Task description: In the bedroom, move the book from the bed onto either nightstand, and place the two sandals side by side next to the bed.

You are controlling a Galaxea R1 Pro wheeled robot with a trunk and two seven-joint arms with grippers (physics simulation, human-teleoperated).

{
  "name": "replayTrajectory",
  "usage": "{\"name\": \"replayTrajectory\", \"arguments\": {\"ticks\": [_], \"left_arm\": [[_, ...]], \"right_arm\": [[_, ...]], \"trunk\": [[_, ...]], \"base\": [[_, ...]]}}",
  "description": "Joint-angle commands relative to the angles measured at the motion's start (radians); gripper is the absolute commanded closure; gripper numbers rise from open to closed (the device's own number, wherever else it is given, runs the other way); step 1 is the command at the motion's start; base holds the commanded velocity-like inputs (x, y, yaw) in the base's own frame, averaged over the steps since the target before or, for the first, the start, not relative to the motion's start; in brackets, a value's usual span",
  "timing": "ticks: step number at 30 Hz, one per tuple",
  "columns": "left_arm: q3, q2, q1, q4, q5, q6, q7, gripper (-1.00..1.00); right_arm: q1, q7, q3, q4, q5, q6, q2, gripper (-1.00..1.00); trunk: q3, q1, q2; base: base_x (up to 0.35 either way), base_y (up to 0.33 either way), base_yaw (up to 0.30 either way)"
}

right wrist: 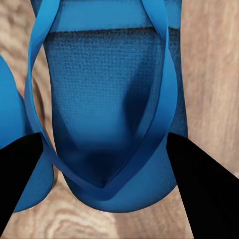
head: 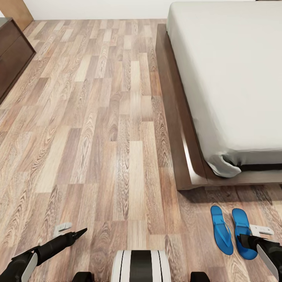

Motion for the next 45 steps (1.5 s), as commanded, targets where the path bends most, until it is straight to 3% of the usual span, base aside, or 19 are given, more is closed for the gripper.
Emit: {"name": "replayTrajectory", "arguments": {"ticks": [1,29,45], "left_arm": [[0.002,0.0,0.0,0.0,0.007,0.01,-0.004,-1.0],[0.002,0.0,0.0,0.0,0.005,0.01,-0.004,-1.0],[0.002,0.0,0.0,0.0,0.005,0.01,-0.004,-1.0]], "right_arm": [[0.0,0.0,-0.002,-0.002,-0.007,0.005,0.0,1.0],[0.0,0.0,-0.001,-0.002,-0.007,0.005,0.0,1.0],[0.0,0.0,-0.002,-0.003,-0.007,0.005,0.0,1.0]], "trunk": [[-0.001,0.0,0.0],[-0.001,0.0,0.0],[-0.062,0.007,-0.004]], "base": [[0.0,0.0,0.0],[0.041,-0.023,0.0],[0.0,0.0,0.0]]}}
